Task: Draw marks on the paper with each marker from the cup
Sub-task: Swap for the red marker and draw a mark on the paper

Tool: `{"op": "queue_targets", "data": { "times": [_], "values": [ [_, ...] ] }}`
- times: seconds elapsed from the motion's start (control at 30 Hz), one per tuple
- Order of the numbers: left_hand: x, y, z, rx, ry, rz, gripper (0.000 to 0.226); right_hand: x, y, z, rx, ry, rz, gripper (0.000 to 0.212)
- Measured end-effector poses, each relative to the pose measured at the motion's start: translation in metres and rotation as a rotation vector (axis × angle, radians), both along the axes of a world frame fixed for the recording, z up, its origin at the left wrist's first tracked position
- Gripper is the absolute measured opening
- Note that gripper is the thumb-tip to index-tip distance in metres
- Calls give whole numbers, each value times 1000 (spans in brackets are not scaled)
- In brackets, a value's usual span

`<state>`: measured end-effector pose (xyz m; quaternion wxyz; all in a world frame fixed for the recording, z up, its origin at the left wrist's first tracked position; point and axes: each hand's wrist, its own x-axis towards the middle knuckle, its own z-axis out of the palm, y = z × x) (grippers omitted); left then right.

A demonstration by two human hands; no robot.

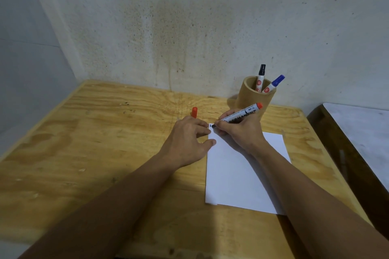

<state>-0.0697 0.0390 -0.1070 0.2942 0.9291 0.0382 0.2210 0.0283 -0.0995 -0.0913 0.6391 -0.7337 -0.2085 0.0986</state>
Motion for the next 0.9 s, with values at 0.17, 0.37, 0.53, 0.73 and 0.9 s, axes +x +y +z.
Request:
{"op": "queue_targets", "data": {
  "times": [0.17,0.37,0.53,0.73,0.9],
  "values": [
    [-2,-2,4,-64,2,-1,31,-1,-6,8,88,2,-81,16],
    [14,12,21,-272,-147,271,30,-2,-7,22,185,123,-74,21],
    [34,27,32,-267,87,222,26,-1,-12,47,263,187,-52,11],
    [32,22,56,-1116,101,165,12,-8,-23,71,240,94,-83,8],
    [29,11,77,-1416,104,17,13,-14,-28,81,221,24,-101,8]
  ]
}}
